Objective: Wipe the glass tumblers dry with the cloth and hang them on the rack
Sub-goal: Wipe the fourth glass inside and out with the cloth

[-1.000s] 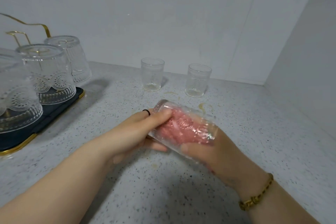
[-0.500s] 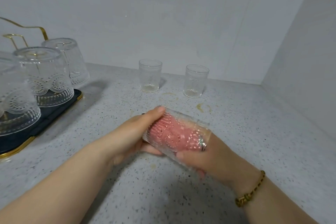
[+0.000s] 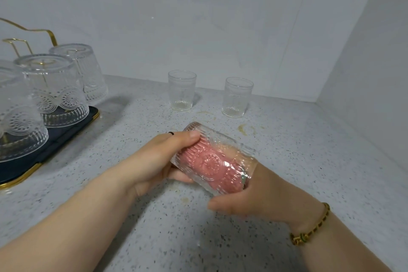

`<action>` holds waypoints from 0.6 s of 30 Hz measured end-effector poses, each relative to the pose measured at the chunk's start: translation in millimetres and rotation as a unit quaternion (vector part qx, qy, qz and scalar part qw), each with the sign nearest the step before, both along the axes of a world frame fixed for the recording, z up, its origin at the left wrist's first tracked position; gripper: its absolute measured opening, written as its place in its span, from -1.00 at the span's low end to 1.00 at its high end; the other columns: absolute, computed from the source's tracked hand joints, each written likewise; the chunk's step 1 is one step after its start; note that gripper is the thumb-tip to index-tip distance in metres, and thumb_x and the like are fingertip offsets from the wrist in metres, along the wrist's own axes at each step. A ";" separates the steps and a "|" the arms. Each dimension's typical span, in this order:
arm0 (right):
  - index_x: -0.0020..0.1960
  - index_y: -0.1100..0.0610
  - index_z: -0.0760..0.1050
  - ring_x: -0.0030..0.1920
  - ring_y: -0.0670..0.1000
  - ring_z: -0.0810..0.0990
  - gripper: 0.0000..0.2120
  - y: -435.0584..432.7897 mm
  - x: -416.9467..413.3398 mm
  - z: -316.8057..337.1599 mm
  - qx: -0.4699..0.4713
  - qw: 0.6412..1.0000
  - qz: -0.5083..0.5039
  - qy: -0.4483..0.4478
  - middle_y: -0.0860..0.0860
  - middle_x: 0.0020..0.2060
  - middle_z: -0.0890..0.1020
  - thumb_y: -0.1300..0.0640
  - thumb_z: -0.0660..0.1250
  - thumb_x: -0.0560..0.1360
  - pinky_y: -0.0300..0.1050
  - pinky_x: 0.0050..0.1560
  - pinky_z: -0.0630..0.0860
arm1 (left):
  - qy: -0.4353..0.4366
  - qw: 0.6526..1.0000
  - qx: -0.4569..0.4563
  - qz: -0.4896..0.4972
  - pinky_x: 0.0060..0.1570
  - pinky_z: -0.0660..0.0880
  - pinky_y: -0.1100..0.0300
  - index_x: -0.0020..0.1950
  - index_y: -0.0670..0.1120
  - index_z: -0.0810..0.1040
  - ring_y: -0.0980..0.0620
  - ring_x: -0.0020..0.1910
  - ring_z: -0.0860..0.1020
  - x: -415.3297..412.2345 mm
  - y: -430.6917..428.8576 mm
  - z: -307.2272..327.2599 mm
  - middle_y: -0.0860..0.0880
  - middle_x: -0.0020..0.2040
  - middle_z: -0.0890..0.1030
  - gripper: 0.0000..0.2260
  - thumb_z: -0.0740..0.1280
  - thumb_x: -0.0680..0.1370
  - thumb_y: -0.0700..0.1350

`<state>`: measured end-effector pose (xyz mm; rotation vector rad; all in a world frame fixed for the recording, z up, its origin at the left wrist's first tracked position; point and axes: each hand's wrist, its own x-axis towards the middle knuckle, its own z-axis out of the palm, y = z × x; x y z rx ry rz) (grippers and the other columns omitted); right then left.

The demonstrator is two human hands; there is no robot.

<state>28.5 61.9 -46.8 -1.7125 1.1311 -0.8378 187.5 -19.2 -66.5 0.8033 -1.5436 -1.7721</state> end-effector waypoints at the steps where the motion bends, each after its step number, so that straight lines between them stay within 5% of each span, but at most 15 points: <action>1: 0.02 -0.13 0.42 -0.15 -0.24 0.61 -0.51 0.0 0.0 1.0 -0.001 1.000 -0.013 0.013 -0.23 -0.16 0.63 0.30 0.49 0.28 -0.38 -0.18 0.52 | 0.002 1.000 -0.001 0.007 -0.39 0.60 0.23 -0.33 -0.05 0.69 0.06 -0.33 0.65 0.6 -1.0 0.8 -0.07 -0.29 0.69 -0.73 0.26 0.29 0.06; 5: -0.13 -0.07 0.45 -0.46 -0.22 0.47 -0.75 -3.5 1.6 1.0 -0.068 0.986 -0.127 0.089 -0.08 -0.34 0.55 0.16 0.46 0.30 -0.41 -0.44 0.42 | 0.025 0.998 0.006 0.051 -0.39 0.59 0.25 -0.16 -0.11 0.60 0.04 -0.31 0.65 2.5 -6.8 4.0 -0.10 -0.24 0.69 -0.76 0.41 0.33 0.04; 8: -0.23 0.02 0.48 -0.49 -0.25 0.41 -0.85 -7.7 0.9 -0.5 -0.120 0.964 -0.229 0.068 -0.10 -0.39 0.48 0.15 0.45 0.30 -0.46 -0.49 0.35 | 0.071 0.992 0.007 0.101 -0.44 0.56 0.30 -0.15 -0.08 0.56 0.11 -0.36 0.64 2.2 -8.3 3.9 0.01 -0.33 0.68 -0.78 0.30 0.34 0.02; 11: -0.15 0.08 0.53 -0.49 -0.18 0.48 -0.89 -12.3 -4.7 -1.9 -0.085 0.937 -0.329 -0.083 -0.01 -0.37 0.58 0.17 0.42 0.34 -0.35 -0.51 0.41 | 0.120 0.983 -0.002 0.136 -0.41 0.56 0.30 -0.14 -0.05 0.55 0.13 -0.32 0.65 1.3 -8.4 4.4 0.05 -0.32 0.68 -0.78 0.27 0.31 0.03; 14: -0.11 0.14 0.53 -0.35 0.04 0.62 -0.93 -16.1 -8.6 -4.8 0.038 0.880 -0.355 -0.313 0.10 -0.30 0.66 0.21 0.34 0.41 -0.11 -0.36 0.58 | 0.184 0.968 0.005 0.170 -0.39 0.57 0.30 -0.13 -0.04 0.51 0.14 -0.32 0.65 1.2 -10.7 4.9 0.09 -0.34 0.68 -0.86 0.21 0.50 -0.03; 18: 0.04 0.18 0.49 -0.17 0.16 0.60 -0.82 -19.2 -2.5 -10.8 0.140 0.861 -0.309 -0.378 0.25 0.01 0.60 0.23 0.29 0.44 -0.08 -0.32 0.59 | 0.249 0.951 0.023 0.181 -0.29 0.61 0.23 -0.16 -0.03 0.49 0.14 -0.30 0.65 -0.4 -9.8 5.7 0.12 -0.37 0.66 -0.87 0.19 0.53 -0.08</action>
